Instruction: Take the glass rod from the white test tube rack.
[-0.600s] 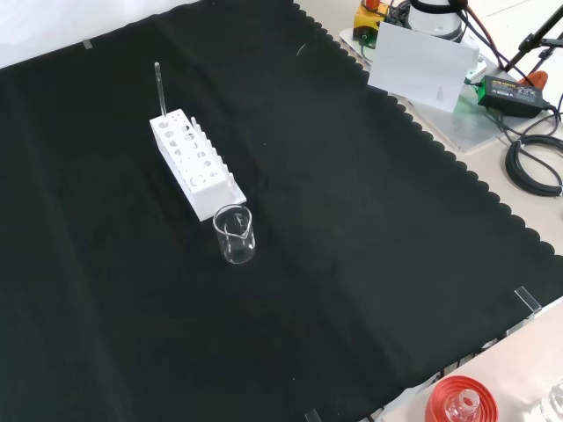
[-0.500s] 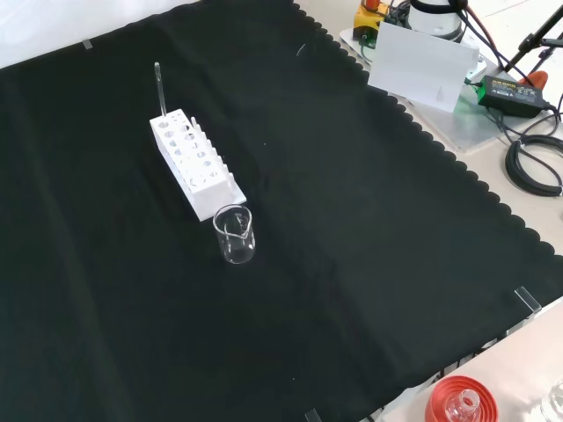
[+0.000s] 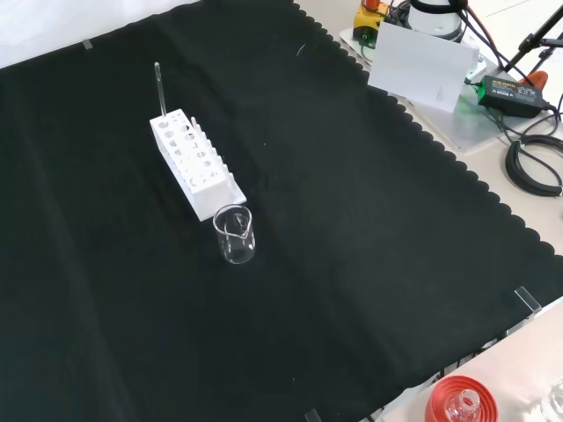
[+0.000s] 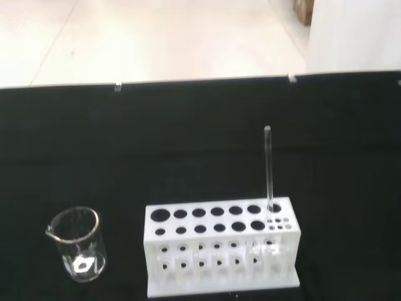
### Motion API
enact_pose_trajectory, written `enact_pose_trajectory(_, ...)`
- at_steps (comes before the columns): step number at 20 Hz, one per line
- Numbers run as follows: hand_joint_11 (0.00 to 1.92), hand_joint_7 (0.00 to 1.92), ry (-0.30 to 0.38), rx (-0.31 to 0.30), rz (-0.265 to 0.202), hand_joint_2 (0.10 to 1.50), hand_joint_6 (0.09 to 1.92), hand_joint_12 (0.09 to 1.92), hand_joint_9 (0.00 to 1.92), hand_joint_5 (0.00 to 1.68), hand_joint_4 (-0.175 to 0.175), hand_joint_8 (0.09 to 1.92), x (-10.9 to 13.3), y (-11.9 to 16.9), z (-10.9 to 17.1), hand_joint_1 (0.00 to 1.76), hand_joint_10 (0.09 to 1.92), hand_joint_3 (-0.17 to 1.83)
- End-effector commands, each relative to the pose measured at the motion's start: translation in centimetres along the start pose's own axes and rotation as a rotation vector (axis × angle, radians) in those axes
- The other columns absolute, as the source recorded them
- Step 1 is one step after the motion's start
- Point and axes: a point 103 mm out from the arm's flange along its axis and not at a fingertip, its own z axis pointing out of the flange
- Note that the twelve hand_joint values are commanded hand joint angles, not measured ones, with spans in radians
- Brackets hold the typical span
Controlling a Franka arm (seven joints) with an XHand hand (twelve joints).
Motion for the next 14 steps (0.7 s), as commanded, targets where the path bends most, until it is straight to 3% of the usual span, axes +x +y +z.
enact_pose_trajectory(1, 0.00, 0.01, -0.017, -0.047, 0.048, 0.87, 0.09, 1.28, 0.38, 0.19, -0.032, 0.66, 1.08, -5.83, -2.52, 0.65, 0.09, 0.35)
enact_pose_trajectory(9, 0.00, 0.01, -0.030, -0.053, 0.050, 0.87, 0.09, 1.30, 0.39, 0.20, -0.033, 0.66, 1.06, -5.83, -2.50, 0.65, 0.09, 0.35)
enact_pose_trajectory(14, 0.00, 0.03, 0.004, -0.032, 0.072, 0.89, 0.09, 1.35, 0.40, 0.21, -0.033, 0.69, 0.34, -6.15, -2.26, 0.64, 0.09, 0.36)
